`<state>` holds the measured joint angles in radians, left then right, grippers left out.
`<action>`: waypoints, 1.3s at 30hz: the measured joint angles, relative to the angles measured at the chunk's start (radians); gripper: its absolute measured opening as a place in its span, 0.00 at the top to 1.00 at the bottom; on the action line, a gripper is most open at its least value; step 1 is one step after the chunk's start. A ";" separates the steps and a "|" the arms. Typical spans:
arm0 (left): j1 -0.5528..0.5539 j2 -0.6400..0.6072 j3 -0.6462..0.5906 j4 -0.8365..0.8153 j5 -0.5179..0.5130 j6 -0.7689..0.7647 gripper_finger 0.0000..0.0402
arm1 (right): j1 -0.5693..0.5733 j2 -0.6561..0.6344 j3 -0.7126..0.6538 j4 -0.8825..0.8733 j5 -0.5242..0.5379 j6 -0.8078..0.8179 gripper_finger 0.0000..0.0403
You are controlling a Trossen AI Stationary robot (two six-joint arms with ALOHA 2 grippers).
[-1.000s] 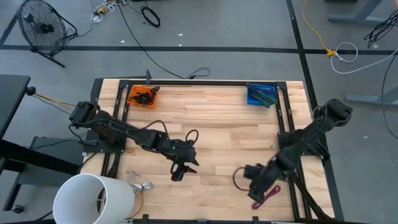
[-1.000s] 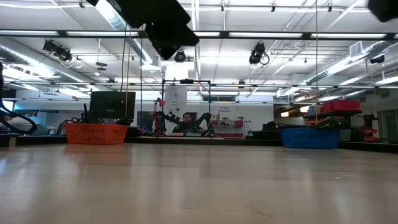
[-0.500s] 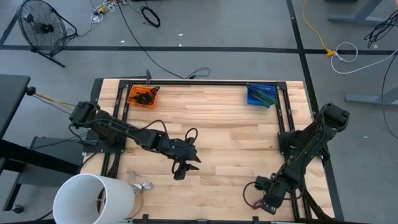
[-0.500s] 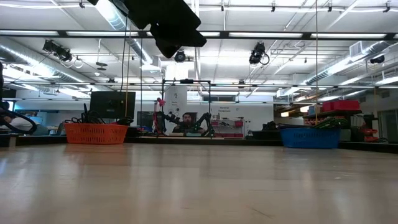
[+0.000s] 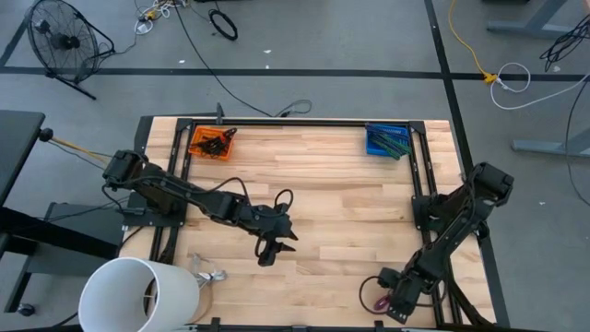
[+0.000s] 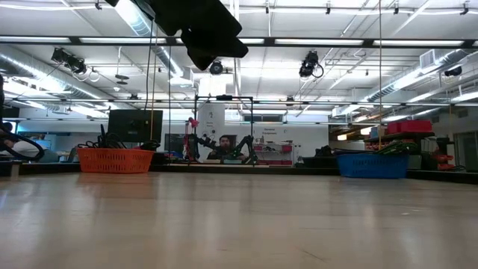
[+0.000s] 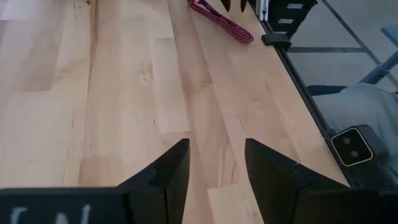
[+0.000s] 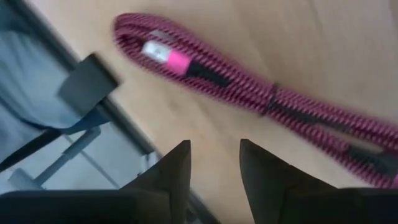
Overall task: Pick & Place USB Port
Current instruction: Put the pink charger cable into the blue bin
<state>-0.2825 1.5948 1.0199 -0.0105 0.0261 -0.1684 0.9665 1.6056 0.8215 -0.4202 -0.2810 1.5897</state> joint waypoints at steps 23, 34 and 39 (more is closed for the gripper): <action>0.000 0.000 0.000 0.000 -0.007 0.008 0.61 | -0.240 0.047 0.002 -0.064 0.340 -0.476 0.66; 0.000 0.000 0.000 0.000 -0.007 0.008 0.61 | -0.336 0.050 0.001 0.014 0.386 -0.515 0.70; 0.000 0.000 0.000 0.000 -0.008 0.008 0.61 | -0.389 0.051 0.001 0.156 0.420 -0.609 0.70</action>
<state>-0.2825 1.5948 1.0199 -0.0109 0.0185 -0.1608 0.5771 1.6569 0.8227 -0.2645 0.1386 0.9809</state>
